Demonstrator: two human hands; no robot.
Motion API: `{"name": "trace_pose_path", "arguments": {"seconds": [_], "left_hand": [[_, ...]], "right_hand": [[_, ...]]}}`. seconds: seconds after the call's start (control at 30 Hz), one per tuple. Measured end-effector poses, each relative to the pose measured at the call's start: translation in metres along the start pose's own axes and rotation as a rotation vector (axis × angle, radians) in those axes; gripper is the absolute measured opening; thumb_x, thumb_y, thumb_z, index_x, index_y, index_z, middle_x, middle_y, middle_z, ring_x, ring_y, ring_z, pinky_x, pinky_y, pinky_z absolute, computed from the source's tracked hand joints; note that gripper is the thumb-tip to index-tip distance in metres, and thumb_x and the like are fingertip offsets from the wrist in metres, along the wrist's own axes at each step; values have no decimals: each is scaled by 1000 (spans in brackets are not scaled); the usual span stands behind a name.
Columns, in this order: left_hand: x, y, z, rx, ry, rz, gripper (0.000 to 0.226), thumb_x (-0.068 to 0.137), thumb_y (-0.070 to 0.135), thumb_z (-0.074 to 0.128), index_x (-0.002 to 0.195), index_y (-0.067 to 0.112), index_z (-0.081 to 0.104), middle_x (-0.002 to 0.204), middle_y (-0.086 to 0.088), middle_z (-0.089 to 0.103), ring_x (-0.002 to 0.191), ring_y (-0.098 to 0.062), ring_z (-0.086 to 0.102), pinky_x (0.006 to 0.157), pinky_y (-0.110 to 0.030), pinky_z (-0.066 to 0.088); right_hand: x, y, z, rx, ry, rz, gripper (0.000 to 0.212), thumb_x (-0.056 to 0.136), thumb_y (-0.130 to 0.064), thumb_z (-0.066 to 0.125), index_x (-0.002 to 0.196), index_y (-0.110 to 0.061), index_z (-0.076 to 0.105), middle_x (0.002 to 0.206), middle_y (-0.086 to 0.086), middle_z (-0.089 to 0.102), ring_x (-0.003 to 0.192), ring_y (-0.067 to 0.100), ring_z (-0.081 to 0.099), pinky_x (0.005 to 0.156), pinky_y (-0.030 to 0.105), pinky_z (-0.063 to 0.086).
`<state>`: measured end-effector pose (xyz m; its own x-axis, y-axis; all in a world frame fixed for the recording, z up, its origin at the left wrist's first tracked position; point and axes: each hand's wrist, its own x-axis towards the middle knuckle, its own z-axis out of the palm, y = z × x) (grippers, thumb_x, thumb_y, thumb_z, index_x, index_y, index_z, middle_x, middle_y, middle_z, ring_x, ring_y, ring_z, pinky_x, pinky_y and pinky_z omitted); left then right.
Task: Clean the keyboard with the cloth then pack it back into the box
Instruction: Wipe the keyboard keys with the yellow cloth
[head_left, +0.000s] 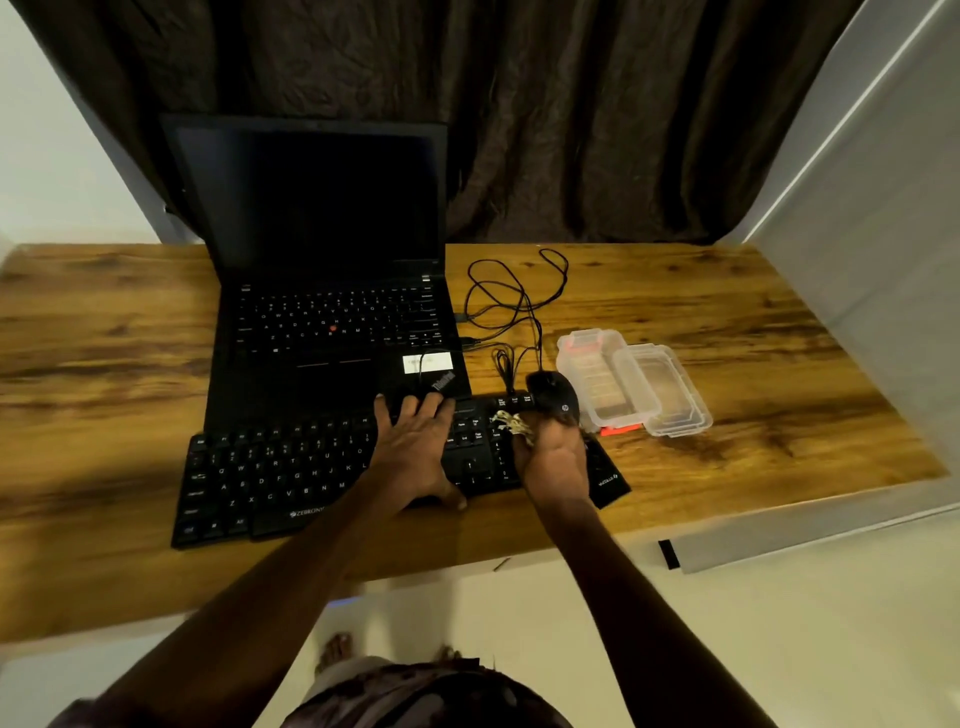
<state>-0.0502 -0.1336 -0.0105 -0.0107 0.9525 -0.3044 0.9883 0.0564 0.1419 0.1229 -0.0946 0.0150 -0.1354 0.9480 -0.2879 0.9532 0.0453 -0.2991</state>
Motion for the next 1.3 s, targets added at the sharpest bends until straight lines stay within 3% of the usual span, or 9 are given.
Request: {"name": "trace_pose_path", "arguments": {"seconds": [0.2, 0.33, 0.63, 0.73, 0.8, 0.87, 0.97, 1.1, 1.3], "left_hand": [[1, 0, 1, 2, 7, 3, 143, 45, 74, 80, 156, 18, 11, 154, 0, 22, 137, -26, 24, 116, -64, 4], [0, -1, -1, 5, -5, -3, 142, 47, 74, 80, 157, 18, 10, 155, -1, 20, 138, -26, 23, 116, -65, 4], [0, 2, -1, 0, -3, -11, 141, 47, 72, 81, 157, 18, 10, 156, -1, 20, 139, -27, 22, 116, -65, 3], [-1, 1, -1, 0, 1, -8, 141, 47, 73, 81, 157, 18, 11, 155, 0, 20, 139, -26, 23, 116, -65, 3], [-1, 2, -1, -3, -1, -10, 141, 47, 73, 81, 157, 18, 10, 155, 0, 20, 139, -26, 22, 116, -65, 3], [0, 2, -1, -4, -2, -11, 141, 47, 72, 81, 157, 18, 10, 156, -1, 19, 139, -26, 22, 116, -65, 2], [-1, 1, -1, 4, 6, -5, 141, 47, 73, 81, 156, 18, 11, 156, -1, 19, 140, -27, 21, 116, -65, 2], [-1, 1, -1, -8, 6, -8, 141, 47, 72, 81, 156, 18, 11, 156, 0, 20, 139, -26, 22, 116, -65, 2], [-2, 1, -1, -3, 4, -7, 140, 48, 72, 81, 157, 18, 10, 157, -1, 19, 140, -26, 21, 116, -65, 2]], "right_hand": [[-3, -1, 9, 73, 25, -36, 33, 98, -26, 55, 131, -23, 53, 135, 7, 49, 121, 22, 49, 105, 34, 44], [-10, 23, 7, 90, 175, 37, 35, 99, -25, 54, 128, -6, 53, 131, 17, 50, 120, 28, 48, 106, 36, 39], [-17, -9, 13, -33, 5, -61, 38, 102, -26, 47, 139, -24, 47, 143, 8, 42, 133, 23, 39, 115, 36, 31], [-10, 8, 17, 101, 67, -28, 32, 96, -23, 57, 129, -24, 56, 121, 4, 59, 103, 17, 58, 86, 26, 50], [-7, 17, 17, 64, 84, 43, 33, 95, -26, 60, 127, -24, 54, 117, 2, 58, 87, 8, 55, 72, 20, 47], [-8, 15, 19, 71, 49, 114, 37, 96, -28, 57, 132, -25, 49, 133, 5, 49, 109, 15, 52, 93, 29, 48], [-19, 0, 20, -36, 73, -20, 38, 100, -29, 50, 138, -27, 46, 144, 7, 39, 134, 23, 38, 114, 36, 34], [-25, -11, 28, -94, 14, -226, 42, 102, -28, 45, 143, -20, 44, 144, 9, 45, 136, 26, 38, 114, 34, 28], [-11, 20, 31, 82, 152, -23, 37, 95, -29, 58, 131, -20, 55, 133, 7, 51, 119, 21, 51, 104, 38, 46]]}}
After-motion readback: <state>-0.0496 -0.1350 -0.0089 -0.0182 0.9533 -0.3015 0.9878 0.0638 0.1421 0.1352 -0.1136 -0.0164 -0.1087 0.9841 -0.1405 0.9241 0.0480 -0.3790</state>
